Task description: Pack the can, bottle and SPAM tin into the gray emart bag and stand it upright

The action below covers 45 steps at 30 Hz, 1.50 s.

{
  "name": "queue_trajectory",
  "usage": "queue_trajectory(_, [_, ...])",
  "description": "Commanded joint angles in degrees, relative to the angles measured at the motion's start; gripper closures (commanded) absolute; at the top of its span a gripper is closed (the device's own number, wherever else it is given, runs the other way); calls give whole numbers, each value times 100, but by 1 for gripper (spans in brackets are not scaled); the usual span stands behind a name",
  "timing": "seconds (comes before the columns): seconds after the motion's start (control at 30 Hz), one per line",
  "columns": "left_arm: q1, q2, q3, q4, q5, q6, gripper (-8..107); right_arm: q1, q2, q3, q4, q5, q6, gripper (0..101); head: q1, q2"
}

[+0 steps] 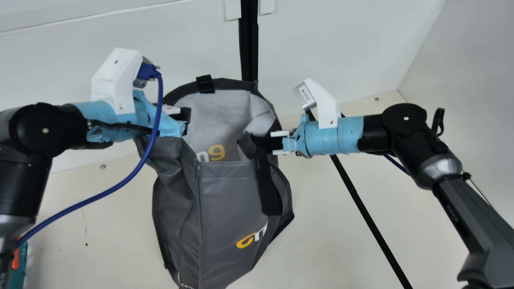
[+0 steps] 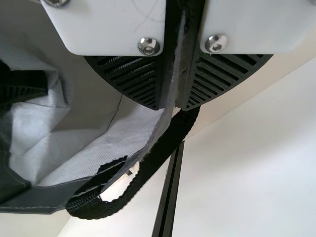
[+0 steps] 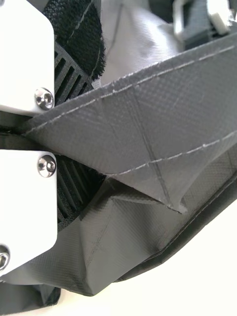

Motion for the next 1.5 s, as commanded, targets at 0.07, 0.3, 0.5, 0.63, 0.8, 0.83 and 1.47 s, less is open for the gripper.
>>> queue_trajectory(0.07, [-16,-312,414,13,-77,-21,107,-26,-248,39,-209,42,-25,101,-130,-5])
queue_trajectory(0.3, [-18,-911,1197,-19,-316,-22,107,-99,-689,179,-504,86,47,101,-130,-5])
queue_trajectory(0.5, [-22,-1398,1862,-87,-562,2,107,-226,-1022,276,-656,106,209,101,-130,-5])
queue_trajectory(0.63, [-37,-1691,2270,-152,-731,23,107,-304,-1230,329,-801,90,316,101,-130,-5])
queue_trajectory(0.8, [-75,-1987,2681,-230,-901,51,107,-386,-1471,386,-967,82,433,101,-130,-5])
queue_trajectory(0.83, [-83,-2037,2755,-246,-932,59,107,-400,-1512,396,-990,83,457,101,-130,-5])
queue_trajectory(1.47, [-107,-2238,3063,-331,-1039,110,104,-454,-1682,447,-1096,102,567,101,-130,-5])
